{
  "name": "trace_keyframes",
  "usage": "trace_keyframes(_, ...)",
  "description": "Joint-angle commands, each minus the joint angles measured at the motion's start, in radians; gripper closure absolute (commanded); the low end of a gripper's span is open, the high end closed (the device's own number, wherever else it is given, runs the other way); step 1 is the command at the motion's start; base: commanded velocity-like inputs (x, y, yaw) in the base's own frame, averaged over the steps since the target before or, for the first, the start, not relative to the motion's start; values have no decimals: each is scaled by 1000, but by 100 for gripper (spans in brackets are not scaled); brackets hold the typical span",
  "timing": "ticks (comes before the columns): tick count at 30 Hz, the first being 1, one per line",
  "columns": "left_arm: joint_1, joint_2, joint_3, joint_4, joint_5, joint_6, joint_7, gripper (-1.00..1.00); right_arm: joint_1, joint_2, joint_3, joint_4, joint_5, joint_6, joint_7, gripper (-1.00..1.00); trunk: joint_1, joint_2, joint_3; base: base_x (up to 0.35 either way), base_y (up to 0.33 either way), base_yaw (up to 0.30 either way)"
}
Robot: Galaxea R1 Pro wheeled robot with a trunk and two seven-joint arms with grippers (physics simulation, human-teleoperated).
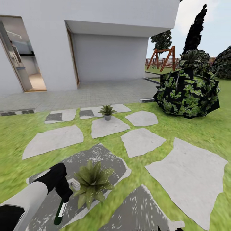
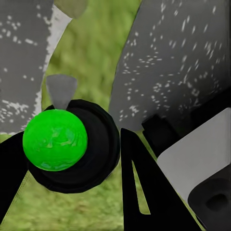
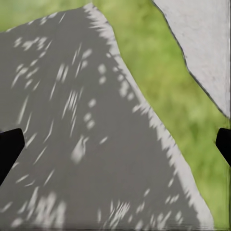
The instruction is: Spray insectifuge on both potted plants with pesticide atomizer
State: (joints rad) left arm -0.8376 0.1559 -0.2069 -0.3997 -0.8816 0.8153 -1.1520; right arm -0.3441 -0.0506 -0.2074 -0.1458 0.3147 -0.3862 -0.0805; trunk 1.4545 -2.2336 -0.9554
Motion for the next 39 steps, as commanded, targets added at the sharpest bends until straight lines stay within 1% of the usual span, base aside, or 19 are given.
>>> trace_keyframes(1,0,1,-1,-3,-7,7,-9,100,-1,0,-6,2,11,-3,-4,-100,0,0,-1,0,0,-259)
trace_keyframes(5,0,0,0,-2,-7,7,-8,100,-1,1,-6,2,11,-3,-4,-100,0,0,-1,-31,2,-260)
trace_keyframes(8,0,-2,0,-1,-6,7,-8,100,-1,2,-6,2,11,-3,-4,-100,0,0,-1,-226,96,-235)
trace_keyframes(11,0,-14,-2,1,-8,7,-7,100,-1,2,-6,2,11,-3,-4,-100,0,0,-2,-284,178,-196)
trace_keyframes(14,0,-19,-3,4,-8,7,-6,100,-1,3,-6,2,11,-3,-4,-100,0,0,-5,-235,223,-195)
trace_keyframes(19,0,-20,-3,11,-7,7,-6,100,-1,3,-6,2,11,-3,-4,-100,0,0,-7,-76,267,-63)
trace_keyframes(24,1,-21,-2,17,-2,6,-9,100,-1,3,-6,2,11,-3,-4,-100,0,0,-9,-4,45,-3)
trace_keyframes(26,1,-32,-2,18,-1,6,-10,100,-1,4,-6,2,11,-3,-4,-100,0,0,-11,0,3,0)
trace_keyframes(28,2,-60,-2,18,-2,6,-10,100,-1,4,-6,2,11,-3,-4,-100,0,0,-15,0,0,0)
trace_keyframes(30,2,-67,-2,23,-3,6,-9,100,-1,5,-6,2,11,-3,-4,-100,0,0,-18,0,0,0)
trace_keyframes(32,2,-68,-2,41,-3,5,-8,100,-1,5,-6,2,11,-3,-4,-100,0,0,-21,0,0,0)
trace_keyframes(35,4,-62,-2,72,-6,2,-4,100,-1,5,-6,2,11,-3,-4,-100,0,0,-22,0,0,0)
trace_keyframes(39,23,-58,-1,79,-8,0,0,100,-1,4,-6,2,11,-3,-4,-100,0,0,-22,0,0,0)
